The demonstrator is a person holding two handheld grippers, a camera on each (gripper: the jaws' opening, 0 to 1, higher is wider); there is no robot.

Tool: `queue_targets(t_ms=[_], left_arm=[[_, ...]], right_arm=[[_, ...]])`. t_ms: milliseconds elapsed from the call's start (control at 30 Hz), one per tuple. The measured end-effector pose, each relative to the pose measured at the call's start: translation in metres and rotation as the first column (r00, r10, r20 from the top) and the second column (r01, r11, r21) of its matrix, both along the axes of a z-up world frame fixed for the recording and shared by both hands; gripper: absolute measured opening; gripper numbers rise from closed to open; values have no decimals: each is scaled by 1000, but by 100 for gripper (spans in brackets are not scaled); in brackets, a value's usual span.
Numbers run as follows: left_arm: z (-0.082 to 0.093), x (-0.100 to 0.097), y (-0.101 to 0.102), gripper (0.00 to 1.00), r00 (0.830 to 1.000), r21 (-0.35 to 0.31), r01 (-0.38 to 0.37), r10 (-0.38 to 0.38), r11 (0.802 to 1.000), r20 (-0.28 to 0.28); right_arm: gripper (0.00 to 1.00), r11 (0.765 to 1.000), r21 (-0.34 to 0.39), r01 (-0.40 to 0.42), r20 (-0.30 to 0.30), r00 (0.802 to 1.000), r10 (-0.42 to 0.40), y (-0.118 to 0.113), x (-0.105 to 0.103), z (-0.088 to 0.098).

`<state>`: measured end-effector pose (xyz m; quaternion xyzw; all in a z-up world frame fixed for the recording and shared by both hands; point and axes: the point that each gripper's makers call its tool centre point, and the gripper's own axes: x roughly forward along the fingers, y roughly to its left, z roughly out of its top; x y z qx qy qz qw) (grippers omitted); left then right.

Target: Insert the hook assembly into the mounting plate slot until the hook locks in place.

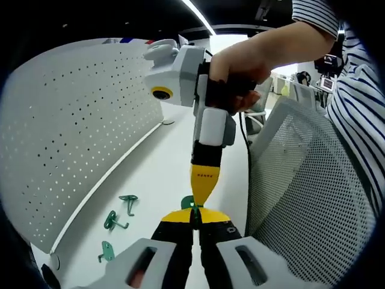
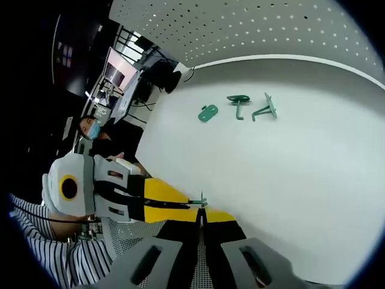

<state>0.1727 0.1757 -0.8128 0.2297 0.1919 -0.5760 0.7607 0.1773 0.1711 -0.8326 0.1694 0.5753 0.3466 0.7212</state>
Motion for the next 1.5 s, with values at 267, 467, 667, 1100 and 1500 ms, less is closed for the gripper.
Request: queue_targets(t_ms=[267,467,667,1100,1500], left_arm=[[1,2,1,1,999,-24,-14,13,1000,-42],[4,10,1,1,993,-45,-74,69,996,-94],[13,23,2,1,978,-75,-166,154,983,-138],[23,40,10,1,946,-74,-303,290,950,-147],[53,70,32,1,897,-97,-441,441,892,-20]], right_arm=[[0,1000,18,8,-3,1000,-7,1,-1,1],[0,999,21,24,66,997,-25,1,6,6],[0,996,45,81,152,985,-87,-2,21,20],[13,987,-53,153,443,889,-114,-32,40,46],[38,933,-252,257,689,725,-14,-76,39,78]])
